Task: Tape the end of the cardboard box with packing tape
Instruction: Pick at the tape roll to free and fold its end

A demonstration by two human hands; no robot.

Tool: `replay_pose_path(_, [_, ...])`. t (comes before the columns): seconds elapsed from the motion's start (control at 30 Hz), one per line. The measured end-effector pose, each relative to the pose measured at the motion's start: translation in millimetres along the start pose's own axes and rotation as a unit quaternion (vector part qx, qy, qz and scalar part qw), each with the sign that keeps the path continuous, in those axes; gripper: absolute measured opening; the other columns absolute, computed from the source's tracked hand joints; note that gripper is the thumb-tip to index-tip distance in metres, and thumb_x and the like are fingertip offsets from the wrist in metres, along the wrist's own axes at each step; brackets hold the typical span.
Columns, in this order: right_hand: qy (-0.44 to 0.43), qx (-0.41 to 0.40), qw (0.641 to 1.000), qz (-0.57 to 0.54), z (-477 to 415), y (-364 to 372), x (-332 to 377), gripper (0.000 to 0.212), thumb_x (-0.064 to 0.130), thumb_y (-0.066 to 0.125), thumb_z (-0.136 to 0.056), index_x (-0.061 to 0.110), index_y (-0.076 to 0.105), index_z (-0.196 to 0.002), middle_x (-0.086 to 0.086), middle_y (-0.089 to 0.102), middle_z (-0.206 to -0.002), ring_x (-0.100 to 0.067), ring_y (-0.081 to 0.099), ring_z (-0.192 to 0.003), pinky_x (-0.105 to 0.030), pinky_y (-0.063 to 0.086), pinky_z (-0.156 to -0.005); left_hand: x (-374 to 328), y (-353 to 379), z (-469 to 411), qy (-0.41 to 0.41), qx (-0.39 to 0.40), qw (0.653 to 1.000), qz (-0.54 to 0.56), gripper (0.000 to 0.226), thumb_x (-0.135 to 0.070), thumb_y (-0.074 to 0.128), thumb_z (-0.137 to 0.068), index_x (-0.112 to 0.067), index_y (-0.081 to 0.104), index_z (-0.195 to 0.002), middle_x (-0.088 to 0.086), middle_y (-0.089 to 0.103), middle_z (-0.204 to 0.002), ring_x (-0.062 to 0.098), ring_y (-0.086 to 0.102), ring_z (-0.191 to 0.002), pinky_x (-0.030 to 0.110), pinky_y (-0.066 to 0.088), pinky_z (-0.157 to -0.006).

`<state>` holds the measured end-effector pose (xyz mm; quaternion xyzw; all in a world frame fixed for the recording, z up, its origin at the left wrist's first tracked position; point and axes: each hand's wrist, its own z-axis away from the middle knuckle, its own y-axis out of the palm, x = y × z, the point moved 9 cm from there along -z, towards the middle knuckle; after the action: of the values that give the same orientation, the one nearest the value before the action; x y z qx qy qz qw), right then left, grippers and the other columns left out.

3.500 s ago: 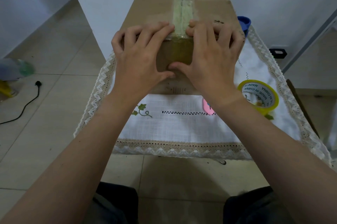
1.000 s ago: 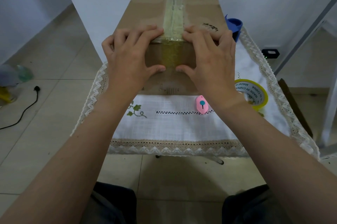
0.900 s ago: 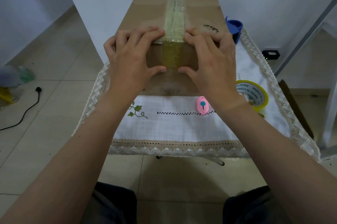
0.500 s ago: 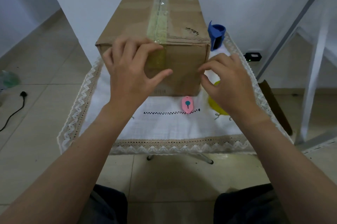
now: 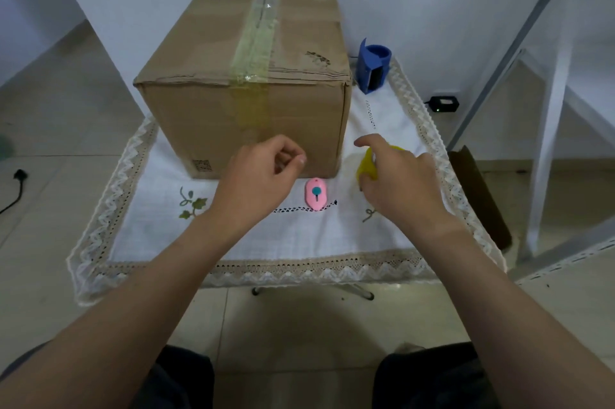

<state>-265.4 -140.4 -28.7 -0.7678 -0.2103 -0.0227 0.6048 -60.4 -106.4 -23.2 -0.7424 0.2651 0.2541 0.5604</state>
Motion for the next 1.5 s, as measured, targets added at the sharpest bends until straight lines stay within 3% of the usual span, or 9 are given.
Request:
replay_pose_path(0.17, [0.015,-0.066,0.972,-0.224,-4,-29,-1,0.021,0.016,0.071,-0.088,0.029,0.069,-0.105,0.004,0.042,-0.054,-0.011,0.041,-0.051,-0.031,0.038,-0.055,-1,25,4,-0.064,0.086,0.984,0.145,0.017,-0.028,0.063,-0.102,-0.02,0.075,-0.092,-0.009,0.077,-0.078,0.001,0.062,-0.065,0.022,0.05,-0.067])
replay_pose_path(0.33, [0.072,-0.004,0.885,-0.459,-1,-31,7,0.006,0.017,0.079,-0.087,0.021,0.077,-0.091,-0.015,0.051,-0.059,-0.009,0.045,-0.054,-0.019,0.039,-0.055,-27,37,14,-0.052,0.155,0.953,0.255,0.031,-0.031,0.054,-0.107,-0.015,0.072,-0.088,0.002,0.076,-0.082,0.008,0.067,-0.068,0.01,0.045,-0.057])
replay_pose_path(0.4, [0.084,0.026,0.852,-0.517,1,-26,14,0.007,0.016,0.078,-0.089,0.021,0.077,-0.093,-0.026,0.063,-0.07,-0.016,0.055,-0.059,-0.023,0.045,-0.056,-31,38,16,-0.06,0.158,0.946,0.277,0.036,-0.035,0.055,-0.104,-0.01,0.072,-0.087,0.002,0.076,-0.079,0.011,0.067,-0.07,0.012,0.046,-0.057])
replay_pose_path(0.6, [0.098,0.108,0.789,-0.597,5,-5,35,0.012,0.002,0.065,-0.096,0.01,0.065,-0.106,-0.007,0.07,-0.068,-0.021,0.063,-0.055,-0.032,0.052,-0.044,-21,28,19,-0.107,0.099,0.935,0.323,0.032,-0.042,0.067,-0.095,-0.015,0.079,-0.106,0.012,0.081,-0.098,0.02,0.077,-0.088,0.038,0.061,-0.079])
replay_pose_path(0.7, [0.097,0.112,0.815,-0.561,5,-1,34,0.016,0.009,0.067,-0.097,0.011,0.06,-0.112,-0.005,0.071,-0.064,-0.026,0.066,-0.056,-0.038,0.059,-0.049,-14,24,20,-0.115,0.097,0.941,0.302,0.018,-0.027,0.067,-0.101,-0.017,0.08,-0.107,0.014,0.08,-0.105,0.029,0.076,-0.1,0.046,0.06,-0.091])
replay_pose_path(0.9, [0.05,0.064,0.904,-0.419,2,0,31,0.024,0.031,0.07,-0.095,0.029,0.065,-0.119,0.005,0.07,-0.072,-0.023,0.067,-0.065,-0.028,0.046,-0.054,-11,19,25,-0.108,0.1,0.954,0.261,0.013,-0.016,0.07,-0.098,-0.008,0.08,-0.1,0.026,0.074,-0.099,0.017,0.067,-0.077,0.024,0.05,-0.07])
replay_pose_path(1.17, [0.073,0.049,0.897,-0.434,-2,3,26,0.005,0.027,0.073,-0.093,0.027,0.078,-0.094,0.013,0.068,-0.081,-0.001,0.06,-0.064,-0.01,0.039,-0.049,-2,14,26,-0.116,0.101,0.963,0.221,0.016,-0.021,0.073,-0.095,-0.006,0.08,-0.094,0.028,0.07,-0.091,0.017,0.059,-0.073,0.033,0.044,-0.07])
replay_pose_path(1.4, [0.061,0.039,0.912,-0.404,-3,1,29,0.015,0.023,0.074,-0.091,0.033,0.076,-0.081,0.014,0.073,-0.08,-0.007,0.056,-0.058,-0.033,0.052,-0.064,0,21,27,-0.112,0.116,0.966,0.202,0.041,-0.039,0.069,-0.083,-0.002,0.076,-0.098,0.03,0.068,-0.094,0.018,0.056,-0.074,0.035,0.041,-0.071])
replay_pose_path(1.5, [0.059,0.037,0.922,-0.382,-3,2,27,0.019,0.022,0.072,-0.093,0.034,0.072,-0.078,0.027,0.063,-0.059,-0.003,0.05,-0.048,-0.017,0.039,-0.054,2,22,25,-0.116,0.113,0.968,0.191,0.056,-0.047,0.067,-0.079,0.004,0.071,-0.099,0.029,0.066,-0.088,0.018,0.053,-0.073,0.035,0.039,-0.07])
